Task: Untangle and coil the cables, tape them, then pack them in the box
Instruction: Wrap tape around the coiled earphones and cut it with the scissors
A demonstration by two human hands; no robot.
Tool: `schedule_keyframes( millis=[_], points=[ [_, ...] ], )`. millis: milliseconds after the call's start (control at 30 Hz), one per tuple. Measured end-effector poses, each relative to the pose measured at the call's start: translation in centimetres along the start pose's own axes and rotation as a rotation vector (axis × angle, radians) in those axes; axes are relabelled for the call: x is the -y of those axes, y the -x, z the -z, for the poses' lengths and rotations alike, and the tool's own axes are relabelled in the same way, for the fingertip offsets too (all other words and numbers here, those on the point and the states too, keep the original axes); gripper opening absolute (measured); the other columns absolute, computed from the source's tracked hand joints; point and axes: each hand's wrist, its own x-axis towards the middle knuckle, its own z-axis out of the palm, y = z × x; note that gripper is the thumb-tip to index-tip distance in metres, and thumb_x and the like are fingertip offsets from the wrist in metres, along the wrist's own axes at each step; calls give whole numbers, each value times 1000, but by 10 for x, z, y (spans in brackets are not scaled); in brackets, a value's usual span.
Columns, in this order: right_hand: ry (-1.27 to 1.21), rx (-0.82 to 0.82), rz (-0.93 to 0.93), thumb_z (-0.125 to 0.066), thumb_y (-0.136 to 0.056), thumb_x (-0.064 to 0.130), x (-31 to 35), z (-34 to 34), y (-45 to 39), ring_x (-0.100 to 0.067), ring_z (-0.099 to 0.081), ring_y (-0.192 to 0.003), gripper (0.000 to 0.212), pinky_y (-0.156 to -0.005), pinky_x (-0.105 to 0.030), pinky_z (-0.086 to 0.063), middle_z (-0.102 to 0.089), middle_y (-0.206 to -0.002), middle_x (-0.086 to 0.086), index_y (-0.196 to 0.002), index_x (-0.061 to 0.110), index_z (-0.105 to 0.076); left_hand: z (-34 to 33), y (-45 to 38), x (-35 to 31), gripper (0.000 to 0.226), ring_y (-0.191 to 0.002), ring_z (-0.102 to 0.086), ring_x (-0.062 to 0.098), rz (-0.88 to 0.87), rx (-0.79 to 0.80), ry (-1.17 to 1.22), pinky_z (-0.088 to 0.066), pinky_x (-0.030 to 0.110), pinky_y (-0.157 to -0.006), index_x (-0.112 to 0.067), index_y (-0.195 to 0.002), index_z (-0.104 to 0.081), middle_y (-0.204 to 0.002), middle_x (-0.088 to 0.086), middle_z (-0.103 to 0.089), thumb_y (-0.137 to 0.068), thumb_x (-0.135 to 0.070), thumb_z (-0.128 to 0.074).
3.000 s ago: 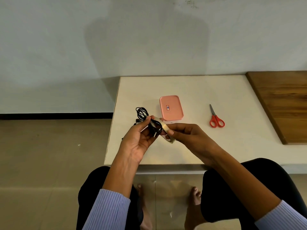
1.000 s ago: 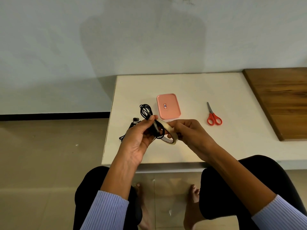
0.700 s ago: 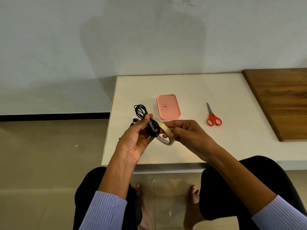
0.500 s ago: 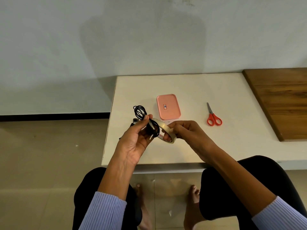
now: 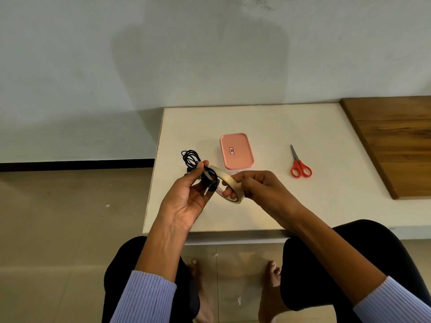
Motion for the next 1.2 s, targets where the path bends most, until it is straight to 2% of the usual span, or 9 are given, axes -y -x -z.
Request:
schedule_keyframes(
  millis=[133,267,400,533,633,733,867,1033,1200],
  points=[
    [46,-3,8,-41,-90,-3,-2,0,0,-15,-60,-78,41,-86,-36,-49,-72,-78,1,-82,20,-73,0,0,1,11,-56,-67,13,6,-5,20,-58,26,-61,-3,-89,-66,-63,6,-69,-88,-11,-59],
    [3,19,33,-44,-87,-9,1,-1,0,-12,-63,-81,41,-79,-21,-51,-74,-83,2,-91,20,-73,1,-1,-1,11,-56,-68,13,-1,9,76,-59,26,-58,-2,-85,-66,-64,6,-70,-88,-11,-58],
    [-22,39,38,-46,-87,-9,4,1,2,-16,-65,-90,38,-81,-19,-52,-75,-93,-2,-97,16,-72,2,-3,-2,12,-58,-69,16,18,31,88,-60,29,-61,-3,-86,-66,-68,7,-70,-87,-12,-59],
    [8,-49,20,-48,-85,-8,0,3,1,-13,-66,-86,35,-83,-25,-52,-75,-91,-3,-99,13,-73,5,0,-2,13,-77,-69,23,44,150,-89,-60,32,-65,-9,-86,-69,-85,12,-71,-79,-19,-64],
    [108,-139,-4,-52,-86,0,-6,2,1,-11,-63,-78,27,-84,-37,-49,-73,-81,-8,-92,14,-74,4,3,10,16,-79,-69,18,-64,163,-312,-56,25,-60,-11,-85,-71,-86,7,-73,-74,-21,-66],
    [108,-180,-33,-50,-91,7,-6,0,1,-11,-61,-69,24,-79,-34,-50,-71,-74,-8,-85,10,-74,1,4,17,10,-72,-69,11,-145,93,-352,-54,21,-58,-10,-85,-72,-77,2,-73,-83,-15,-63],
    [101,-203,-30,-48,-91,8,-6,-1,0,-10,-60,-67,27,-74,-28,-48,-70,-73,-8,-84,6,-74,0,-3,17,10,-72,-69,12,-126,57,-291,-55,22,-58,-8,-85,-71,-76,1,-73,-84,-13,-63],
    [73,-162,-18,-48,-91,6,-8,0,-3,-17,-60,-75,27,-80,-37,-50,-71,-84,-15,-87,8,-75,3,-9,15,8,-84,-67,20,-84,42,-195,-54,39,-86,-7,-84,-70,-77,4,-73,-84,-12,-63],
    [66,-138,-13,-49,-90,5,-9,1,-4,-17,-57,-77,28,-78,-37,-46,-70,-81,-14,-90,13,-76,4,-11,15,10,-94,-65,25,-69,26,-175,-47,48,-98,-6,-87,-70,-88,9,-70,-81,-13,-65]
  ],
)
